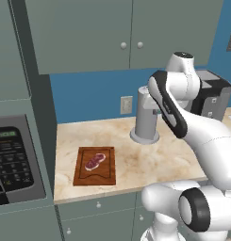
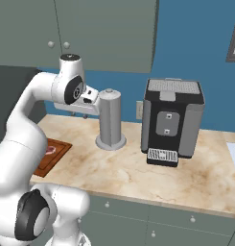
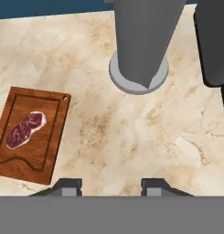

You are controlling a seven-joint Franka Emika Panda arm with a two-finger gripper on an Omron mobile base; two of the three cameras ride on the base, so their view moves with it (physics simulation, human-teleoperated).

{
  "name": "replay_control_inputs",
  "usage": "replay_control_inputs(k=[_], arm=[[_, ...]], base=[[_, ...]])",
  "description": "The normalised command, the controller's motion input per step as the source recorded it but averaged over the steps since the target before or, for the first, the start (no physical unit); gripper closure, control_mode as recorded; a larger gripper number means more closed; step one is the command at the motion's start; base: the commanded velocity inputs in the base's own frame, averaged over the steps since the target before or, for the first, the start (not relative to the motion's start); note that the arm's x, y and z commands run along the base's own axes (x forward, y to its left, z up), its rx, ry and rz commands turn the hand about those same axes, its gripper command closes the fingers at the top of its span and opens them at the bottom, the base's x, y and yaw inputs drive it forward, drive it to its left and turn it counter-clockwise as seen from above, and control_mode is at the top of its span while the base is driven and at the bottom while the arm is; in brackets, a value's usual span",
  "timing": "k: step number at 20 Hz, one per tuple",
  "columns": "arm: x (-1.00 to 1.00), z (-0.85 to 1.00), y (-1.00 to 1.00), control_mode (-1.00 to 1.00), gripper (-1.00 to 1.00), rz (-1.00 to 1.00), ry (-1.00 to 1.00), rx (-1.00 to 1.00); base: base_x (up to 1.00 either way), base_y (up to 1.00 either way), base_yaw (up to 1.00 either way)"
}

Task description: Open the cabinet, retrieve the rolling pin, and place it next to the meat on the cutting board to prepare for tenderizing.

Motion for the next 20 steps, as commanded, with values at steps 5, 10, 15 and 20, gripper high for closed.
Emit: replay_control_inputs(k=[5, 10, 15, 20], arm=[[-0.05, 0.0, 0.0, -1.0, -1.0, 0.0, 0.0, 0.0], [-0.02, 0.07, 0.26, -1.0, -1.0, 0.0, -0.05, -0.01], [-0.28, 0.5, 0.27, -1.0, -1.0, 0.0, -0.41, -0.06], [-0.47, 0.84, 0.06, -1.0, -1.0, 0.0, -0.55, -0.08]], base=[[0.0, 0.0, 0.0], [0.0, 0.0, 0.0], [0.0, 0.0, 0.0], [0.0, 0.0, 0.0]])
